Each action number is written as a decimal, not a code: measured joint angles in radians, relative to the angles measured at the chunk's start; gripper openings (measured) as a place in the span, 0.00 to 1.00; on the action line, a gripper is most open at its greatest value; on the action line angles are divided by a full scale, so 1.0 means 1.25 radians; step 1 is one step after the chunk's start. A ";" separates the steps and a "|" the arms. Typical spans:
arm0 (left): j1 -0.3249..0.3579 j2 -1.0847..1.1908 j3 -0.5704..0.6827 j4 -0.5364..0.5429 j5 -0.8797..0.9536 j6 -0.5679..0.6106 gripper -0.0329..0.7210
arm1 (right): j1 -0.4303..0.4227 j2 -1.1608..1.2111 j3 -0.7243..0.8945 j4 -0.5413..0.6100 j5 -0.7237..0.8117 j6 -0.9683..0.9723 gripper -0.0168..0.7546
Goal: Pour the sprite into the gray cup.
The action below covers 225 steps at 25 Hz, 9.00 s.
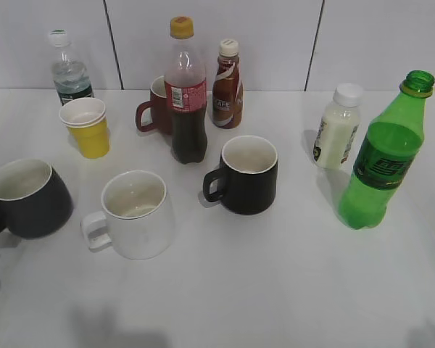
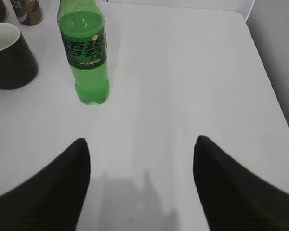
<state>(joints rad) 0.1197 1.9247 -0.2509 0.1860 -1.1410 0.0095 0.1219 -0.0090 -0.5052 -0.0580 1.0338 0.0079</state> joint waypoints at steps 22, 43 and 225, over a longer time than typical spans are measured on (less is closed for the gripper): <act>0.001 0.058 -0.050 0.069 -0.040 0.013 0.10 | 0.000 0.000 0.000 0.000 0.000 0.001 0.67; 0.001 0.052 0.009 0.119 -0.062 0.010 0.16 | 0.000 0.000 0.000 0.000 0.000 0.001 0.67; -0.599 -0.452 -0.299 0.069 0.728 -0.085 0.12 | 0.379 1.110 -0.096 0.535 -1.088 -0.930 0.55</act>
<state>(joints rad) -0.6287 1.3594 -0.6247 0.2725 -0.2311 -0.0969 0.5958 1.3780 -0.6253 0.6102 -0.3263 -1.1545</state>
